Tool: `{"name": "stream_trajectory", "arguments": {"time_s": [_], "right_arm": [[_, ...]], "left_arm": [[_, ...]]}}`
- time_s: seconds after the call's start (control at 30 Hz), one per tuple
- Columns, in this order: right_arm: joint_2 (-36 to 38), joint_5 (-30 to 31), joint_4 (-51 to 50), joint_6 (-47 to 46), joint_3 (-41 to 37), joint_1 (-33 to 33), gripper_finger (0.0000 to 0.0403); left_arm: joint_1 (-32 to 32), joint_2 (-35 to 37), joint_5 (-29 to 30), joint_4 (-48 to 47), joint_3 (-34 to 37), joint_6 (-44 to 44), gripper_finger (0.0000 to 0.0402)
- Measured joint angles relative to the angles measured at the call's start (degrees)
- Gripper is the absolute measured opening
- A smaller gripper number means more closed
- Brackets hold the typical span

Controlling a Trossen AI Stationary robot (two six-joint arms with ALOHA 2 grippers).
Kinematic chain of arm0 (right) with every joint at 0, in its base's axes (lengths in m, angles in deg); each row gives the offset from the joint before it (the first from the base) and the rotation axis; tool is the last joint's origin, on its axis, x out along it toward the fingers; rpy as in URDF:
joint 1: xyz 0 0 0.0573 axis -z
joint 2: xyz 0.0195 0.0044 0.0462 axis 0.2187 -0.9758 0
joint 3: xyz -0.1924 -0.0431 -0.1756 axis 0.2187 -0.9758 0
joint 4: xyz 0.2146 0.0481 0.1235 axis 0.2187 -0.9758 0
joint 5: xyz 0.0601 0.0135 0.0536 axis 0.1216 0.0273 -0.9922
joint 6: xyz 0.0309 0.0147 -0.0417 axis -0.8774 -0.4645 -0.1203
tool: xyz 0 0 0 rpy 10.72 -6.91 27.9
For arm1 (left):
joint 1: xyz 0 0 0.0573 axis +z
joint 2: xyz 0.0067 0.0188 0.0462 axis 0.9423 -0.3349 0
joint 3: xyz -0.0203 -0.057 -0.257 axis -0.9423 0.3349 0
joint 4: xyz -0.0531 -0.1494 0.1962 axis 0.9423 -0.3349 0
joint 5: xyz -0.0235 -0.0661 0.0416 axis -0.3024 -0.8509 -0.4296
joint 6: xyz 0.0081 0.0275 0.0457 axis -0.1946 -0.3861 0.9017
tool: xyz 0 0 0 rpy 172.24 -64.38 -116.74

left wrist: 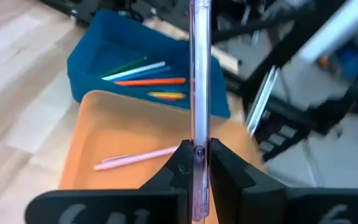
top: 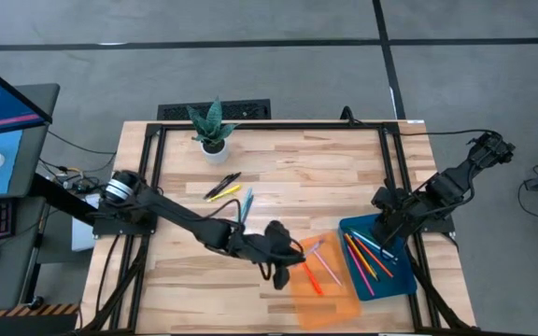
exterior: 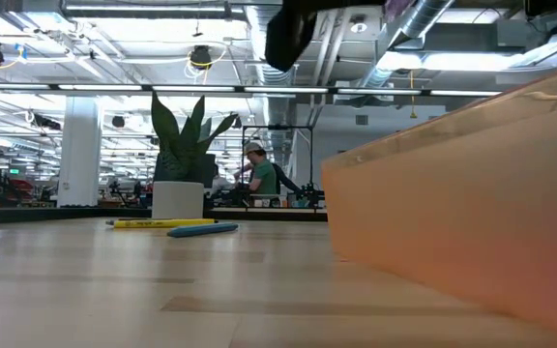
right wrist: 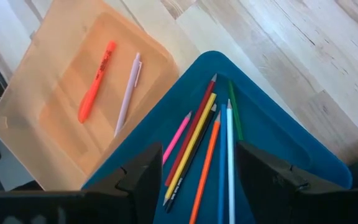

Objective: Sort pens & pencils
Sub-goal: Put the purple pen into the orange bin

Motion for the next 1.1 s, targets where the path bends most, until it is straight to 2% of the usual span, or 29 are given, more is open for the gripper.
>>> {"name": "stream_trajectory", "arguments": {"time_s": [0.3,0.43,0.6,0.73,0.8,0.97,1.1], "right_arm": [[0.0,-0.02,-0.02,-0.02,0.01,0.0,0.0221],[0.0,-0.02,-0.02,-0.04,0.0,0.0,0.0221],[0.0,-0.24,-0.04,-0.41,0.0,0.0,0.0221],[0.0,-0.24,-0.04,-0.52,0.0,0.0,0.0221],[0.02,-0.22,-0.04,-0.54,0.0,0.0,0.0221],[0.02,-0.17,-0.2,-0.62,-0.01,0.0,0.0221],[0.0,-0.13,-0.24,-0.66,-0.02,0.0,0.0221]], "left_arm": [[2.69,-2.78,-3.2,-0.65,-0.14,26.55,0.0022],[4.06,-2.87,-8.24,0.3,-0.07,39.77,0.0033],[5.31,-2.86,-12.68,-1.84,-1.62,48.4,0.0033],[5.82,-4.35,-15.13,-10.36,-8.74,51.72,0.0024],[6.1,-5.96,-14.95,-18.26,-13.72,51.63,0.0023],[7.05,-12.05,-14.91,-32.54,-27.62,51.14,0.0027],[7.34,-17.95,-14.83,-40.33,-34.11,55.23,0.0026]]}}
